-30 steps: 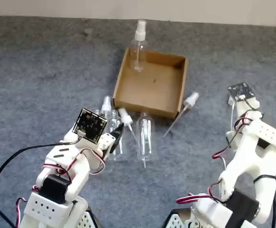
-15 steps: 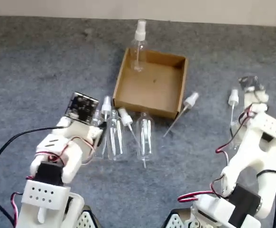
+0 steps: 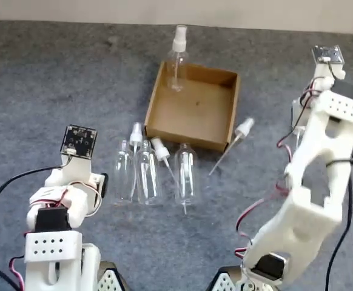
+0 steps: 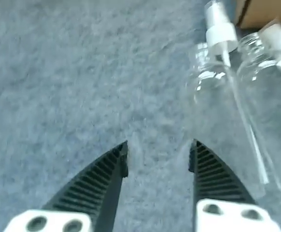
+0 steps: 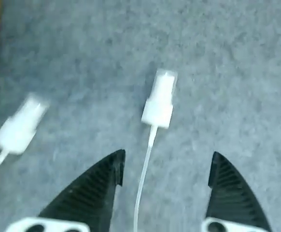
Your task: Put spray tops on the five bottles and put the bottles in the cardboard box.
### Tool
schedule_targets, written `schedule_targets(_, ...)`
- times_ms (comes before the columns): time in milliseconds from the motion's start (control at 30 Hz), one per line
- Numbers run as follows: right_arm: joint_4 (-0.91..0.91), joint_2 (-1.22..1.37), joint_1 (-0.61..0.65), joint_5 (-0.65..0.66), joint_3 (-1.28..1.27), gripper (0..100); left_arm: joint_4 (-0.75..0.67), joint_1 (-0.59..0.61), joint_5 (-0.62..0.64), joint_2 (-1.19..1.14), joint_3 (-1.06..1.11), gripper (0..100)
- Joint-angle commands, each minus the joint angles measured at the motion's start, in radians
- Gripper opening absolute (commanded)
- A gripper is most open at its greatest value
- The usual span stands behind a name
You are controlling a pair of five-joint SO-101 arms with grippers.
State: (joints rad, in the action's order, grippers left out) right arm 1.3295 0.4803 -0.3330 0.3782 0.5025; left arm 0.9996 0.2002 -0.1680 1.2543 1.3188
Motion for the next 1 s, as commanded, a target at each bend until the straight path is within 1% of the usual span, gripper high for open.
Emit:
schedule_targets(0, 0.015, 0.186, 0.010, -0.017, 0.306, 22.4, -0.069, 0.025, -0.009, -0.001, 0.024, 16)
schedule_targets(67, 0.016, 0.294, 0.015, -0.017, 0.420, 22.4, -0.100, 0.025, -0.009, -0.001, 0.044, 16)
schedule_targets(233, 0.018, 0.509, 0.016, -0.018, 0.611, 22.1, -0.106, 0.025, -0.009, -0.001, 0.048, 16)
schedule_targets(300, 0.065, 0.565, 0.016, -0.018, 0.668, 17.8, -0.107, 0.025, -0.009, -0.001, 0.048, 16)
schedule_targets(400, 0.163, 0.618, 0.021, -0.012, 0.760, 7.0, -0.109, 0.025, -0.009, -0.001, 0.048, 16)
schedule_targets(467, 0.213, 0.641, 0.025, -0.012, 0.812, 3.0, -0.109, 0.025, -0.009, -0.001, 0.048, 16)
schedule_targets(600, 0.272, 0.647, 0.024, -0.018, 0.952, 0.4, -0.107, 0.025, -0.009, -0.001, 0.048, 16)
schedule_targets(767, 0.392, 0.631, 0.047, -0.018, 1.293, 0.4, -0.104, 0.028, -0.009, -0.001, 0.038, 16)
schedule_targets(800, 0.404, 0.599, 0.056, -0.018, 1.322, 0.4, -0.103, 0.044, -0.009, -0.001, 0.027, 16)
schedule_targets(867, 0.426, 0.524, 0.064, -0.037, 1.279, 0.4, -0.103, 0.101, -0.009, -0.008, -0.021, 16)
schedule_targets(967, 0.435, 0.404, 0.082, -0.138, 1.230, 0.4, -0.089, 0.205, -0.012, -0.010, -0.101, 16)
